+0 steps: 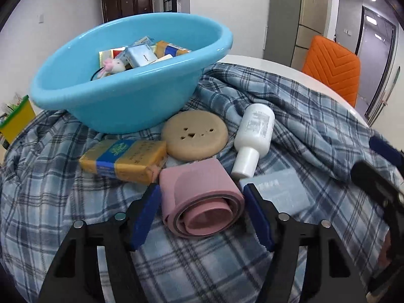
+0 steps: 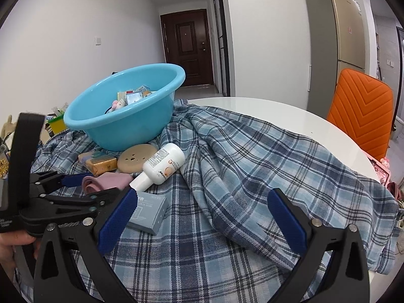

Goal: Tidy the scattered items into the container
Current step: 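Lower the left tool toward the pink rolled mat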

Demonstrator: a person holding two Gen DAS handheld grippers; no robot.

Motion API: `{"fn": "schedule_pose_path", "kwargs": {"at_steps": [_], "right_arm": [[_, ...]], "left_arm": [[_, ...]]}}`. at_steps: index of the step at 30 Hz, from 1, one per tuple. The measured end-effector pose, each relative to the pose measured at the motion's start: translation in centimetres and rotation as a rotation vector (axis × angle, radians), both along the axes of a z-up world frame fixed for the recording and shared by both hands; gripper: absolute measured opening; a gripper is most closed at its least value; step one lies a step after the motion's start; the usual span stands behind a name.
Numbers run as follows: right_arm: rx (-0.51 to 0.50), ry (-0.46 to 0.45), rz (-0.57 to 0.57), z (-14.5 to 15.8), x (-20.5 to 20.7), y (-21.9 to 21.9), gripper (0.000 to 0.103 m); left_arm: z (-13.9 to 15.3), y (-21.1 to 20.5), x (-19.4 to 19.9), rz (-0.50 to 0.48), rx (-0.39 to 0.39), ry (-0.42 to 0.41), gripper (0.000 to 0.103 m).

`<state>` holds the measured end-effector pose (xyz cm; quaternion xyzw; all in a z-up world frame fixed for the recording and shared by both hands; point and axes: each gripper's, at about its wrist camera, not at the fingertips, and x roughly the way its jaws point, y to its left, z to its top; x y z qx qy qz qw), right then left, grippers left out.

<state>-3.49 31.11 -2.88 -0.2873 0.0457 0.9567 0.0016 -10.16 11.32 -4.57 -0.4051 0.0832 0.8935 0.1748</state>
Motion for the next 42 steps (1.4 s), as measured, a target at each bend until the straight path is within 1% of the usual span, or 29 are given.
{"fn": "schedule_pose_path", "kwargs": {"at_steps": [2, 6, 9, 12, 15, 18, 21, 23, 25, 26, 27, 29, 32, 35, 38, 42], "right_arm": [[-0.001, -0.002, 0.001, 0.0, 0.0, 0.0, 0.102], [0.005, -0.004, 0.013, 0.1, 0.3, -0.4, 0.102], [0.009, -0.008, 0.031, 0.0, 0.1, -1.1, 0.102], [0.014, -0.016, 0.053, -0.1, -0.2, -2.1, 0.103], [0.022, -0.021, 0.077, -0.3, -0.3, -3.3, 0.103], [0.044, -0.021, 0.099, -0.2, -0.2, -4.3, 0.102], [0.072, -0.020, 0.108, -0.1, 0.0, -4.8, 0.103], [0.076, -0.016, 0.104, 0.1, 0.1, -4.8, 0.102], [0.070, -0.014, 0.097, 0.2, 0.1, -4.6, 0.102], [0.066, -0.014, 0.094, 0.2, 0.1, -4.5, 0.102], [0.062, -0.014, 0.092, 0.2, 0.1, -4.5, 0.102], [0.055, -0.016, 0.090, 0.1, 0.0, -4.5, 0.103], [0.047, -0.019, 0.098, 0.0, 0.0, -4.8, 0.102], [0.055, -0.025, 0.112, -0.2, -0.2, -5.3, 0.102], [0.062, -0.027, 0.120, -0.3, -0.3, -5.6, 0.102], [0.057, -0.027, 0.116, -0.2, -0.2, -5.1, 0.103]], "left_arm": [[0.1, -0.6, 0.9, -0.010, -0.005, 0.001, 0.069], [0.7, -3.3, 2.7, -0.010, 0.038, -0.034, 0.067], [1.2, -5.5, 4.3, -0.007, 0.030, -0.048, 0.062], [1.6, -7.0, 5.6, -0.013, 0.030, -0.071, 0.061], [1.2, -7.9, 6.1, -0.019, 0.038, -0.106, 0.061], [0.5, -8.4, 6.0, -0.006, 0.058, -0.141, 0.062], [0.2, -8.8, 6.2, -0.006, 0.081, -0.155, 0.063], [0.3, -9.2, 6.4, 0.002, 0.085, -0.149, 0.064], [0.5, -9.8, 6.7, 0.000, 0.089, -0.139, 0.070], [0.6, -10.1, 6.8, 0.001, 0.091, -0.132, 0.075], [0.7, -10.4, 6.8, 0.005, 0.095, -0.125, 0.077], [0.8, -10.9, 6.8, 0.017, 0.094, -0.109, 0.078], [0.9, -11.6, 6.4, 0.049, 0.078, -0.108, 0.078], [1.1, -11.7, 5.9, 0.044, 0.080, -0.087, 0.078], [1.1, -10.9, 5.0, 0.032, 0.064, -0.063, 0.078], [0.7, -9.8, 4.6, 0.016, 0.070, -0.031, 0.077]]}}
